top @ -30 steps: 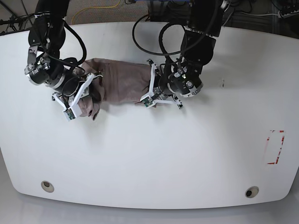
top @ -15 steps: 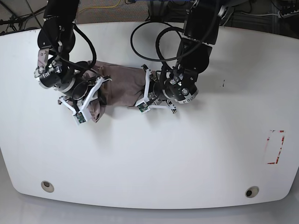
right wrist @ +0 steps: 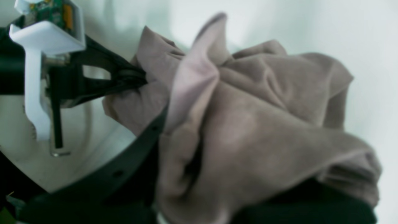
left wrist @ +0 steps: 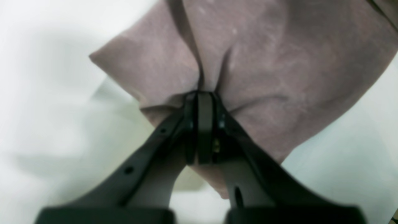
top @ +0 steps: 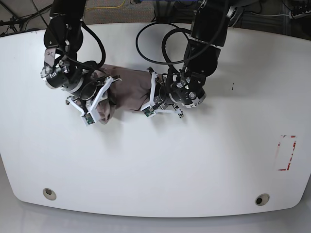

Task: Fold the T-shirt properly
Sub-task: 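Fold the strip's end with the left gripper onto the right gripper's end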

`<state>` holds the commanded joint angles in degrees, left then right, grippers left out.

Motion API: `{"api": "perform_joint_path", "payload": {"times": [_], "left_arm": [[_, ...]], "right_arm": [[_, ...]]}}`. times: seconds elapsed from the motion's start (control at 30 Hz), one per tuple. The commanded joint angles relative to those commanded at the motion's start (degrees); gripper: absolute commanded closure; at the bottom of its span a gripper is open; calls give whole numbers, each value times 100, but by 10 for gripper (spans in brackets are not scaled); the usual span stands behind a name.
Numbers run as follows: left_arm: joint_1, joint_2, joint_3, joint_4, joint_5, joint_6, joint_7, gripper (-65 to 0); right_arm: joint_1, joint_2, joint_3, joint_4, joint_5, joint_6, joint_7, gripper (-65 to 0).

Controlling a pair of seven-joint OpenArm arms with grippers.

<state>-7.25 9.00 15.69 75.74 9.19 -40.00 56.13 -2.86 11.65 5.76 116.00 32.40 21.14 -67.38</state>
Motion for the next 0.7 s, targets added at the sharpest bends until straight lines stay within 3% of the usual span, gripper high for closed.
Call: {"api": "perform_joint_path", "payload": {"times": [0.3, 0.7], "left_arm": [[9, 0, 0, -9, -9, 0, 0, 0], [0, 0, 0, 9, -9, 0, 0, 0]], "right_arm": [[53, -492, -123, -70, -9, 0, 26, -227], [193, -686, -114, -237, 0, 0, 492, -423]]}}
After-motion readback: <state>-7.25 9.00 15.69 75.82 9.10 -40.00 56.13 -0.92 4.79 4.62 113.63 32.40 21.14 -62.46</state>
